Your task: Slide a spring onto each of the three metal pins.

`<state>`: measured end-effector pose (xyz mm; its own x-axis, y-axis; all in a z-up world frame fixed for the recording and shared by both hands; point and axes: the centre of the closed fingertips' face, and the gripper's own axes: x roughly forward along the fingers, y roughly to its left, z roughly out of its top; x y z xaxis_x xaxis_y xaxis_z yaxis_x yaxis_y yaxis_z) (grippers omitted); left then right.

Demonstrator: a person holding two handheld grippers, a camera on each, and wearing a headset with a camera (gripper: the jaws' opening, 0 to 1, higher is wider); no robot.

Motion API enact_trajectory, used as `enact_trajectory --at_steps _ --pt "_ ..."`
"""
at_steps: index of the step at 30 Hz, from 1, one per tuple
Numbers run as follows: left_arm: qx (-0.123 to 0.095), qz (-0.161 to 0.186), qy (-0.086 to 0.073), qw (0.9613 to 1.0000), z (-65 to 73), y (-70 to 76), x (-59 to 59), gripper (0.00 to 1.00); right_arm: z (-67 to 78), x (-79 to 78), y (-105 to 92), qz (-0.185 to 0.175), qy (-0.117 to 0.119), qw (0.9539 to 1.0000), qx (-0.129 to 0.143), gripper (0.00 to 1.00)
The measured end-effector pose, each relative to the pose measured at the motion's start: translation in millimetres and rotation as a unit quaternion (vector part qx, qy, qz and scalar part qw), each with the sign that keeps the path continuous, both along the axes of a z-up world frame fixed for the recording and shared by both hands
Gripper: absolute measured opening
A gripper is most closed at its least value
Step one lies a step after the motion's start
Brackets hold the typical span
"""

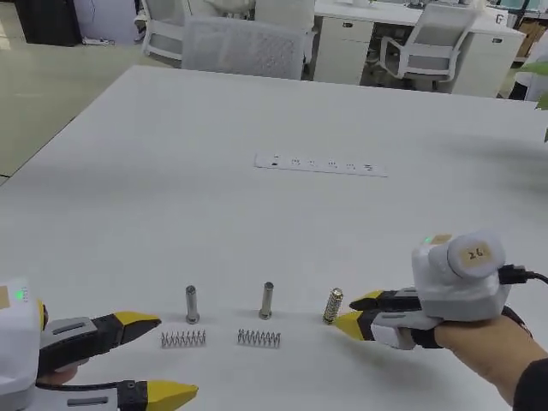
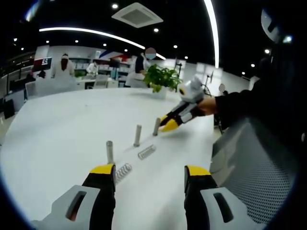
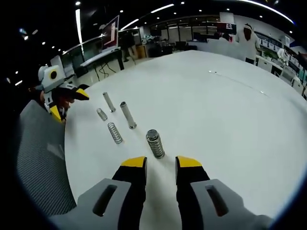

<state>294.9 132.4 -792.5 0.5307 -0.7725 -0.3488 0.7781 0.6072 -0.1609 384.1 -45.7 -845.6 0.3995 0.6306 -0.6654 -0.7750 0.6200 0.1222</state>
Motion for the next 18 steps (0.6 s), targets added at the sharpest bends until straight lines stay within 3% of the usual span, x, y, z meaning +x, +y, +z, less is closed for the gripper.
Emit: enact_trajectory --at_steps 7,12,18 --pt "-0.001 -0.002 0.0 1.0 0.0 -1.0 -0.2 0.52 -0.9 -14.7 -4.1 0.027 -0.007 0.9978 -0.061 0.22" --pt "-0.001 -0.003 -0.001 1.0 0.3 -0.9 -0.8 0.52 -0.4 -20.3 0.0 0.04 -0.008 0.9959 -0.081 0.22" --pt "0.0 -0.005 0.0 1.0 -0.5 -1.1 -1.5 0.51 0.1 -24.5 -1.0 0.04 -0.001 0.9954 -0.087 0.22"
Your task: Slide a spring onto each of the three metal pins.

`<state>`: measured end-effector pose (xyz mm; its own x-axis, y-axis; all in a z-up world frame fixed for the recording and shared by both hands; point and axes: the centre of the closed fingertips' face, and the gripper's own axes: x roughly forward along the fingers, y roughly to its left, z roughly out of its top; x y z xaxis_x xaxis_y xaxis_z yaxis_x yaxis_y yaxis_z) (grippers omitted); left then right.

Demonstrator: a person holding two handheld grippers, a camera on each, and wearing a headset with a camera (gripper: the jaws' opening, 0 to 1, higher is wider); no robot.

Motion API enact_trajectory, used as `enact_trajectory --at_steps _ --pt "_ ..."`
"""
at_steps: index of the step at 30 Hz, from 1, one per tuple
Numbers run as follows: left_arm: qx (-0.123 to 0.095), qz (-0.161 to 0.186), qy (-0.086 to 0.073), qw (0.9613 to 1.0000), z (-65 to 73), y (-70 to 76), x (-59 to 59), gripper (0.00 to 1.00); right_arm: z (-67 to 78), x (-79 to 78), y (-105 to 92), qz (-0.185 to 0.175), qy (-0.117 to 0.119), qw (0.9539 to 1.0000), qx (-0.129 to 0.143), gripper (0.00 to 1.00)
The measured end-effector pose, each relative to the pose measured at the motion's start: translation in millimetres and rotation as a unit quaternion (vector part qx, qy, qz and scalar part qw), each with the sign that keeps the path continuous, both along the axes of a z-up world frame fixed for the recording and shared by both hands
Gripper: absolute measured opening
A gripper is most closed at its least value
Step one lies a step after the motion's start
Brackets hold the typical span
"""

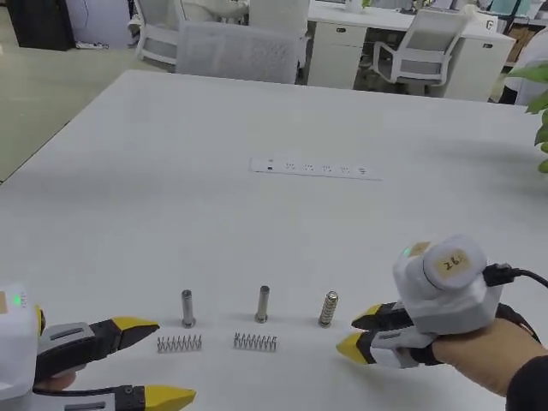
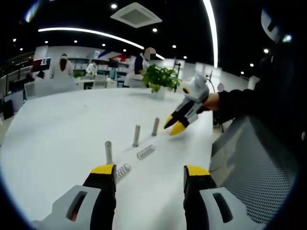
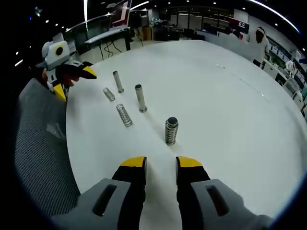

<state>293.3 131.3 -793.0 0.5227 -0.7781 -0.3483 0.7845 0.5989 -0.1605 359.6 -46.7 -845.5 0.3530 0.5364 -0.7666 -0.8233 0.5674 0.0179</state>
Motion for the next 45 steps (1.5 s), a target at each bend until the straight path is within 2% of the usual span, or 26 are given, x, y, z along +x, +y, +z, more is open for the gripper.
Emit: enact_trajectory --at_steps 8,16,23,32,34,40,45 --pt "0.0 -0.003 0.001 1.0 -0.1 -0.9 -0.6 0.5 1.6 -11.7 0.4 -0.002 0.013 0.9999 -0.001 0.2" --pt "0.004 -0.009 0.002 0.9999 -0.7 -2.4 -2.1 0.49 9.6 -25.8 18.0 0.025 0.016 0.9995 0.01 0.19" --pt "0.004 -0.011 0.003 0.9999 -1.1 -3.3 -2.7 0.48 13.2 -35.4 37.0 0.065 0.01 0.9977 0.013 0.19" --pt "0.007 -0.014 0.004 0.9999 -2.3 -4.2 -3.2 0.47 18.8 -34.1 66.4 0.11 -0.01 0.9938 0.012 0.19" --pt "0.007 -0.014 0.005 0.9999 -2.6 -4.1 -3.4 0.47 17.8 -33.4 72.0 0.12 -0.012 0.9927 0.009 0.19" --pt "0.008 -0.014 0.006 0.9998 -3.0 -4.1 -3.8 0.46 9.5 -21.6 81.4 0.147 -0.031 0.9883 -0.025 0.18" --pt "0.01 -0.016 0.007 0.9998 -3.7 -5.0 -4.0 0.46 4.4 -18.2 91.1 0.163 -0.028 0.9858 -0.029 0.17"
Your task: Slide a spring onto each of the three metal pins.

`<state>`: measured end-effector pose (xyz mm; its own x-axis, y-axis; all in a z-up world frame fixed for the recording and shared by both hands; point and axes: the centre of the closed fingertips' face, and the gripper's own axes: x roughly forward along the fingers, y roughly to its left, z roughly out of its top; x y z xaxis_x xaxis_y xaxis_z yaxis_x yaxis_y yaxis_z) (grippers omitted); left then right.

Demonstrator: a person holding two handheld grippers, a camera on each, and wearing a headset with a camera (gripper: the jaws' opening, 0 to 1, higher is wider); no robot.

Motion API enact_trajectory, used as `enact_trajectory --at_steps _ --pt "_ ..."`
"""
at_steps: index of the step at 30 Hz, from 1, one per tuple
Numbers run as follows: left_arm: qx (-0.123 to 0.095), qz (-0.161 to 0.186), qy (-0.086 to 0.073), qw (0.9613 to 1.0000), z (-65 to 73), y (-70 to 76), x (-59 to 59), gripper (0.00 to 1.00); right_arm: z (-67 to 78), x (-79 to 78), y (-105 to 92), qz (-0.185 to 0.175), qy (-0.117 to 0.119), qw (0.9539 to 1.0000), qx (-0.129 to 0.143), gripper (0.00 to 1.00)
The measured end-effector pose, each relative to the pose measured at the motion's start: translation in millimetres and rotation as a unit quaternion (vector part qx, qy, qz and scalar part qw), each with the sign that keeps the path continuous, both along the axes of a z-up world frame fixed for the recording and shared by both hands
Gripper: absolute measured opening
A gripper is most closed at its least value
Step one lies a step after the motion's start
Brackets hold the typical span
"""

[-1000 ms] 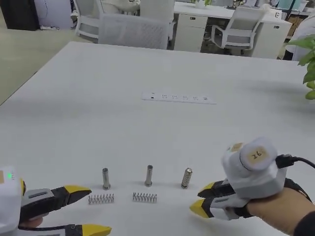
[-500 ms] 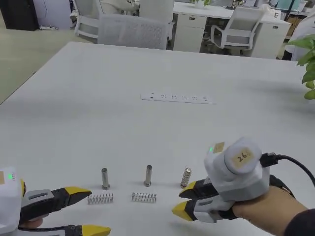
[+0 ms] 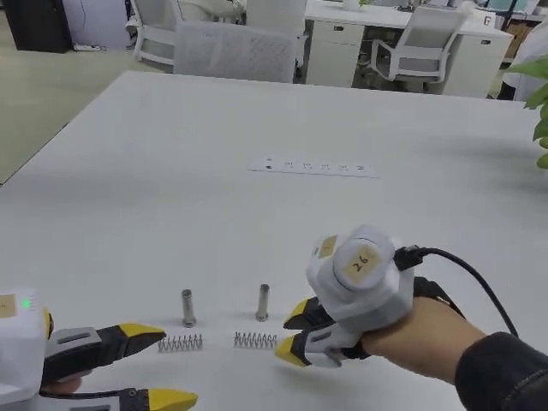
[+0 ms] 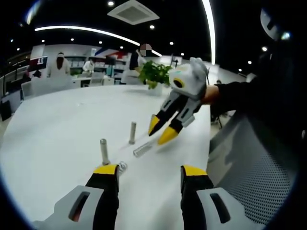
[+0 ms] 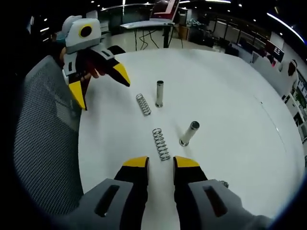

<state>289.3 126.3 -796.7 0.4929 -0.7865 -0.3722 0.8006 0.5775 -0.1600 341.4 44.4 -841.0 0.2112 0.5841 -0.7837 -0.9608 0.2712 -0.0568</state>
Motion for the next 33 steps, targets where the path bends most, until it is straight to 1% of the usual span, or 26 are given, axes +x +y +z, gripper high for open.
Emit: enact_trajectory --at_steps 1,3,11,16,21,22,25,27,30,32,33 --pt "0.001 0.0 0.0 1.0 0.0 0.4 -0.1 0.46 -2.1 1.0 1.3 0.005 -0.001 1.0 -0.004 0.17" --pt "0.001 0.0 0.0 1.0 0.1 0.6 -0.1 0.45 -3.9 2.7 2.9 0.008 -0.001 1.0 -0.004 0.17" --pt "0.005 -0.001 0.001 1.0 -1.2 0.6 -0.3 0.45 -16.9 6.7 4.1 0.018 0.008 0.9997 -0.016 0.15" --pt "0.006 -0.001 0.001 1.0 -1.5 1.1 0.1 0.45 -20.0 6.7 5.3 0.023 0.011 0.9995 -0.017 0.14" --pt "0.006 -0.003 0.002 1.0 -1.6 0.2 -0.2 0.44 -24.1 6.1 4.9 0.032 0.008 0.9992 -0.025 0.12" --pt "0.006 -0.004 0.002 1.0 -1.5 -0.1 -0.3 0.43 -23.0 6.3 5.9 0.034 0.007 0.9992 -0.02 0.11" --pt "0.007 -0.006 0.002 1.0 -1.5 -0.8 -0.5 0.43 -23.1 6.6 6.2 0.037 0.005 0.9991 -0.019 0.09" --pt "0.009 -0.008 0.002 0.9999 -1.4 -1.7 -0.9 0.43 -23.1 6.8 6.7 0.043 -0.001 0.9989 -0.019 0.08" --pt "0.01 -0.011 0.002 0.9999 -1.7 -2.3 -1.1 0.42 -23.2 5.2 6.6 0.047 -0.004 0.9986 -0.022 0.08" --pt "0.013 -0.015 0.001 0.9998 -1.9 -3.1 -1.7 0.42 -23.1 3.7 5.6 0.053 -0.011 0.9982 -0.027 0.08" --pt "0.015 -0.016 0.001 0.9998 -2.0 -3.6 -1.9 0.42 -22.9 3.0 5.0 0.053 -0.008 0.9982 -0.029 0.08"
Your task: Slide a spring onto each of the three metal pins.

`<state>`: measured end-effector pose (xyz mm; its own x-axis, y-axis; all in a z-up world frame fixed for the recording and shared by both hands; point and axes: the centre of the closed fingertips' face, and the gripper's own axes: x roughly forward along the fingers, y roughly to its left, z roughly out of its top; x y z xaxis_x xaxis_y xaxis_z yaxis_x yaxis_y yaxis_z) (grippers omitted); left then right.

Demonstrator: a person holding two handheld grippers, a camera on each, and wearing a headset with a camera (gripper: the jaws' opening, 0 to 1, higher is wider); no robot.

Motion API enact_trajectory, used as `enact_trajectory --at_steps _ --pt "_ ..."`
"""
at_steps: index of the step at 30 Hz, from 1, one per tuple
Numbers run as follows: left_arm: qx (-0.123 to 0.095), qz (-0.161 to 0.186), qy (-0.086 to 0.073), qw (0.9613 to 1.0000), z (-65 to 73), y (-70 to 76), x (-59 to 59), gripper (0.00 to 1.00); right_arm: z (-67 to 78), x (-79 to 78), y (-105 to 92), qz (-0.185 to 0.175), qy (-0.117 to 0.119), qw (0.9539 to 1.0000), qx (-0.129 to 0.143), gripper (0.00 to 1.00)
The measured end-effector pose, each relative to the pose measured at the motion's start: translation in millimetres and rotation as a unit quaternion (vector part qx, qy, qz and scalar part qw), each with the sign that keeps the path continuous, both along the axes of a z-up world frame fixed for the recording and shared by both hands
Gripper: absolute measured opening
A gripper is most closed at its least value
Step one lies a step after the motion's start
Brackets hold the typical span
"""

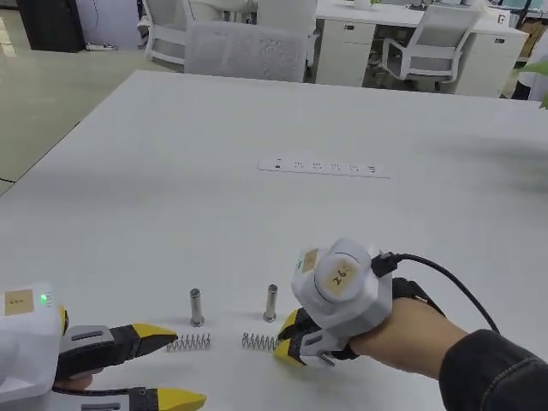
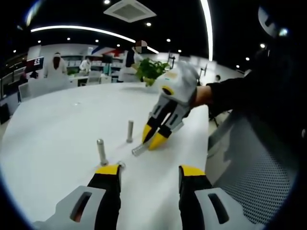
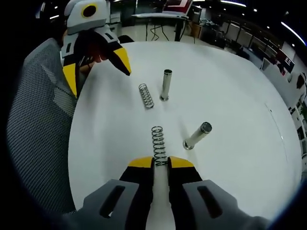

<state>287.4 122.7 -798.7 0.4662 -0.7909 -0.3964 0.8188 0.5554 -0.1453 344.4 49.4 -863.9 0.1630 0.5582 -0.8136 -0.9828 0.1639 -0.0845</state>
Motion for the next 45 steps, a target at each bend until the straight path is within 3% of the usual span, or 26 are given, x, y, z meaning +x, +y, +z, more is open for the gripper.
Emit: enact_trajectory --at_steps 4,15,24,36,45 --pt "0.005 -0.011 -0.002 0.9999 1.5 -3.2 -0.2 0.42 3.7 -5.7 -1.6 0.0 0.01 0.9999 0.002 0.08" --pt "0.032 -0.061 -0.012 0.9976 3.5 -16.6 6.3 0.4 31.1 -21.0 5.4 0.005 0.017 0.9993 0.032 0.07" --pt "0.044 -0.09 -0.019 0.9948 0.1 -24.3 6.8 0.36 50.8 -44.3 19.4 0.034 0.038 0.9967 0.063 0.07" --pt "0.056 -0.135 -0.042 0.9884 -3.6 -31.5 -3.2 0.2 54.6 -63.9 27.0 0.072 0.058 0.9933 0.07 0.07" --pt "0.068 -0.159 -0.046 0.9838 -10.4 -35.5 -9.0 0.08 56.4 -69.6 29.2 0.078 0.071 0.9918 0.073 0.07"
